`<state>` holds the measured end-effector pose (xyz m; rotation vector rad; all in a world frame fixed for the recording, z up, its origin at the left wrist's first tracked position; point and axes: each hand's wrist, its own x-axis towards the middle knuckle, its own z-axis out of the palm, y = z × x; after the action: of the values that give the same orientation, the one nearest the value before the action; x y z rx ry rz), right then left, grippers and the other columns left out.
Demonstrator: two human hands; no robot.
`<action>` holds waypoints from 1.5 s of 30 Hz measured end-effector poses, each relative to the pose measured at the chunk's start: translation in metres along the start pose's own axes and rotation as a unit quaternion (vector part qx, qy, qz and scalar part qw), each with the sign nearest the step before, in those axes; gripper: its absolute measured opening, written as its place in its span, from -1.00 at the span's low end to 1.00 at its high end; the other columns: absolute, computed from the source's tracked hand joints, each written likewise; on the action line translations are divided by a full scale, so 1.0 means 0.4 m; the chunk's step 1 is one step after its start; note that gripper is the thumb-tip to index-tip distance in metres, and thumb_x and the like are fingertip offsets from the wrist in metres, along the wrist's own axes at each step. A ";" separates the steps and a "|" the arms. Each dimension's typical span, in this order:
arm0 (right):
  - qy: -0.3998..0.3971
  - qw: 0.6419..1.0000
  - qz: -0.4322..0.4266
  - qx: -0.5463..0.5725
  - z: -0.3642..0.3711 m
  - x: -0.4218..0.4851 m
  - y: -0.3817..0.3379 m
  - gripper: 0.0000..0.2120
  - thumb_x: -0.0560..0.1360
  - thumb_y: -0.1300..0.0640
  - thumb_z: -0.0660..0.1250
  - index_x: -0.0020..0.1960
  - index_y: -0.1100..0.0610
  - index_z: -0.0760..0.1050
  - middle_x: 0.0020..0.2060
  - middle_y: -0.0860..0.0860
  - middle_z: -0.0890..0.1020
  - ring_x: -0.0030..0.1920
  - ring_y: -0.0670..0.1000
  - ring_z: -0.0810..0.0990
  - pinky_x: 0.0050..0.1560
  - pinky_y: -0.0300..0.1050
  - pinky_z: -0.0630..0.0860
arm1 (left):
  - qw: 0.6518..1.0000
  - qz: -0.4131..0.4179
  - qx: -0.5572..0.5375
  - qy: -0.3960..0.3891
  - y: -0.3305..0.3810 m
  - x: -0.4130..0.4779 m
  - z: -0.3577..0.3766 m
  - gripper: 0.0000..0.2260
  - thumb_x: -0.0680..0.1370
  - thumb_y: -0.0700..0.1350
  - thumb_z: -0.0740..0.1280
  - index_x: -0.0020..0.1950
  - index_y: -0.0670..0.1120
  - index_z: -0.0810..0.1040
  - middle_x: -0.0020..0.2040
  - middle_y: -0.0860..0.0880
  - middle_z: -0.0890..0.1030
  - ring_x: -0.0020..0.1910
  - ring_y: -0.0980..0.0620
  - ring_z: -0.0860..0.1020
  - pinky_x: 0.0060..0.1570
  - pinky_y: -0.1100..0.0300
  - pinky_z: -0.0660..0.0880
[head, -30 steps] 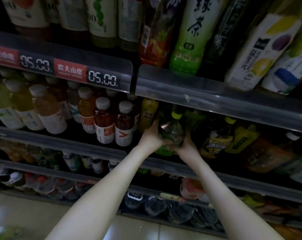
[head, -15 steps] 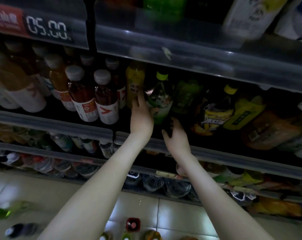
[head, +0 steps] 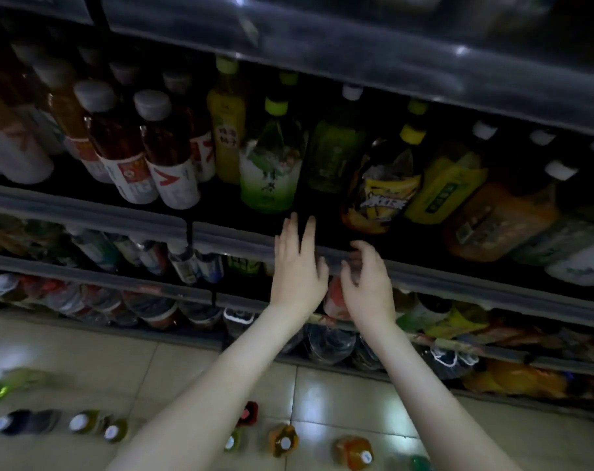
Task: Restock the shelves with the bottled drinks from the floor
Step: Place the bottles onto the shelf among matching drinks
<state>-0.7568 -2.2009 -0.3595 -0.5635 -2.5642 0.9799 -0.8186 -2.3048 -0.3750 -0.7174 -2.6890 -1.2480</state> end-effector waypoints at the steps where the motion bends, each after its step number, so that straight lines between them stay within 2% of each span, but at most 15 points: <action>1: -0.013 1.000 -0.009 -0.003 0.012 -0.029 0.023 -0.65 0.59 0.18 0.23 0.37 0.14 0.36 0.26 0.04 0.49 0.28 0.01 0.44 0.22 -0.21 0.35 | 1.000 0.026 -0.010 0.007 -0.023 -0.036 0.014 -0.50 0.57 -0.21 0.23 0.51 -0.16 0.21 0.53 -0.21 0.14 0.52 -0.12 0.04 0.48 -0.12 0.10; 4: -0.068 0.997 -0.034 -0.011 0.098 -0.138 0.115 -0.68 0.57 0.24 0.26 0.31 0.19 0.43 0.16 0.09 0.55 0.17 0.06 0.52 0.16 -0.10 0.46 | 0.995 0.099 -0.013 0.028 -0.142 -0.188 0.074 -0.64 0.54 -0.25 0.20 0.35 -0.22 0.42 0.40 -0.21 0.37 0.42 -0.13 0.28 0.45 -0.01 0.20; 7: -0.190 0.982 0.008 -0.012 0.242 -0.269 0.234 -0.68 0.57 0.24 0.26 0.31 0.14 0.43 0.12 0.06 0.58 0.11 0.05 0.56 0.08 -0.17 0.45 | 0.998 0.060 -0.011 -0.003 -0.309 -0.380 0.141 -0.64 0.52 -0.23 0.17 0.32 -0.12 0.39 0.32 -0.08 0.37 0.30 -0.08 0.38 0.37 0.14 0.28; 10: -0.375 0.922 0.051 -0.081 0.435 -0.409 0.371 -0.58 0.59 0.17 0.19 0.43 -0.05 0.28 0.21 -0.02 0.49 0.13 0.01 0.54 0.07 -0.12 0.47 | 0.997 -0.024 0.045 -0.056 -0.513 -0.575 0.216 -0.60 0.47 -0.19 0.13 0.32 -0.07 0.35 0.28 -0.04 0.34 0.23 -0.03 0.37 0.24 0.13 0.33; 13: -0.507 0.842 -0.015 -0.181 0.665 -0.517 0.499 -0.37 0.57 0.27 0.11 0.53 -0.13 0.04 0.34 0.03 0.36 0.25 0.11 0.46 0.12 -0.03 0.48 | 0.985 -0.090 0.097 -0.110 -0.740 -0.715 0.295 -0.56 0.40 -0.16 0.13 0.29 -0.08 0.39 0.27 -0.10 0.43 0.20 -0.05 0.42 0.11 0.07 0.50; 16: -0.550 0.786 -0.067 -0.276 0.918 -0.585 0.623 -0.29 0.57 0.33 0.05 0.55 -0.16 -0.14 0.46 0.10 0.19 0.32 0.22 0.39 0.20 0.15 0.46 | 0.967 -0.143 0.137 -0.163 -0.961 -0.813 0.382 -0.55 0.42 -0.10 0.10 0.31 -0.08 0.36 0.24 -0.22 0.53 0.15 -0.21 0.54 0.02 -0.08 0.57; 19: -0.566 0.758 -0.072 -0.316 1.119 -0.635 0.753 -0.37 0.59 0.25 0.05 0.55 -0.11 -0.09 0.44 0.13 0.19 0.33 0.22 0.35 0.23 0.11 0.43 | 0.953 -0.184 0.148 -0.188 -1.096 -0.894 0.476 -0.50 0.41 -0.10 0.10 0.35 -0.14 0.38 0.26 -0.27 0.51 0.17 -0.30 0.53 0.09 -0.15 0.53; 23: -0.520 0.784 -0.103 -0.322 1.231 -0.679 0.849 -0.47 0.63 0.11 0.11 0.55 -0.07 0.01 0.31 0.18 0.35 0.24 0.20 0.44 0.11 0.01 0.47 | 0.953 -0.241 0.088 -0.163 -1.125 -0.981 0.574 -0.52 0.42 -0.23 0.22 0.34 -0.27 0.44 0.26 -0.31 0.49 0.23 -0.25 0.45 0.22 0.03 0.40; 26: -0.463 0.808 -0.099 -0.350 1.257 -0.663 0.866 -0.54 0.63 -0.08 0.11 0.48 0.01 0.16 0.23 0.17 0.44 0.18 0.19 0.46 -0.01 -0.01 0.47 | 0.948 -0.270 0.056 -0.160 -1.090 -1.008 0.597 -0.46 0.43 -0.35 0.35 0.42 -0.25 0.37 0.35 -0.30 0.41 0.31 -0.29 0.39 0.30 0.01 0.30; 30: -0.477 0.833 -0.066 -0.273 1.264 -0.640 0.877 -0.64 0.63 -0.01 0.14 0.37 0.11 0.27 0.21 0.17 0.49 0.17 0.18 0.49 -0.02 -0.04 0.44 | 0.953 -0.228 0.101 -0.173 -1.069 -0.975 0.585 -0.47 0.42 -0.24 0.31 0.40 -0.22 0.39 0.35 -0.28 0.43 0.27 -0.27 0.45 0.28 0.13 0.25; 36: -0.414 0.897 -0.045 -0.144 1.044 -0.650 0.784 -0.70 0.57 0.01 0.27 0.18 0.18 0.37 -0.02 0.12 0.59 -0.03 0.17 0.56 -0.24 -0.11 0.31 | 0.924 -0.233 0.101 -0.287 -1.025 -0.887 0.504 -0.26 0.53 -0.11 0.35 0.57 0.01 -0.04 0.57 -0.10 -0.02 0.52 -0.08 0.05 0.41 0.17 0.08; 39: -0.363 0.926 -0.047 -0.093 0.843 -0.613 0.661 -0.75 0.52 0.00 0.34 0.00 0.15 0.38 -0.26 -0.03 0.49 -0.23 0.13 0.54 -0.32 -0.11 0.31 | 0.882 -0.261 0.052 -0.390 -0.889 -0.821 0.460 0.00 0.44 0.05 0.46 0.53 0.15 -0.29 0.57 -0.08 -0.17 0.53 -0.13 0.03 0.41 0.01 0.23; 40: -0.356 0.930 -0.037 -0.083 0.772 -0.593 0.616 -0.76 0.51 -0.01 0.35 -0.03 0.12 0.37 -0.30 -0.08 0.46 -0.26 0.10 0.52 -0.32 -0.10 0.33 | 0.869 -0.285 0.007 -0.405 -0.844 -0.794 0.442 0.07 0.37 0.09 0.51 0.51 0.22 -0.31 0.57 -0.12 -0.10 0.50 -0.17 0.16 0.37 0.00 0.30; 42: -0.349 0.934 -0.013 -0.072 0.641 -0.550 0.528 -0.75 0.50 -0.05 0.34 -0.05 0.10 0.36 -0.36 -0.12 0.43 -0.30 0.02 0.49 -0.32 -0.12 0.35 | 0.872 -0.294 -0.117 -0.373 -0.754 -0.735 0.390 0.07 0.22 0.14 0.57 0.47 0.32 -0.12 0.49 -0.08 0.24 0.36 -0.11 0.42 0.29 0.02 0.42; 45: -0.319 0.946 -0.022 -0.056 0.471 -0.478 0.403 -0.75 0.49 -0.05 0.36 -0.10 0.03 0.31 -0.39 -0.15 0.42 -0.37 -0.14 0.42 -0.35 -0.29 0.33 | 0.883 -0.247 -0.195 -0.348 -0.616 -0.630 0.281 -0.19 0.18 0.13 0.56 0.34 0.32 0.25 0.25 0.19 0.50 0.24 0.14 0.50 0.24 0.14 0.45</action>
<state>-0.6358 -2.2856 -0.6356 -0.2292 -3.1975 1.1491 -0.6942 -2.4532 -0.6901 -0.6187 -3.3852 -2.0267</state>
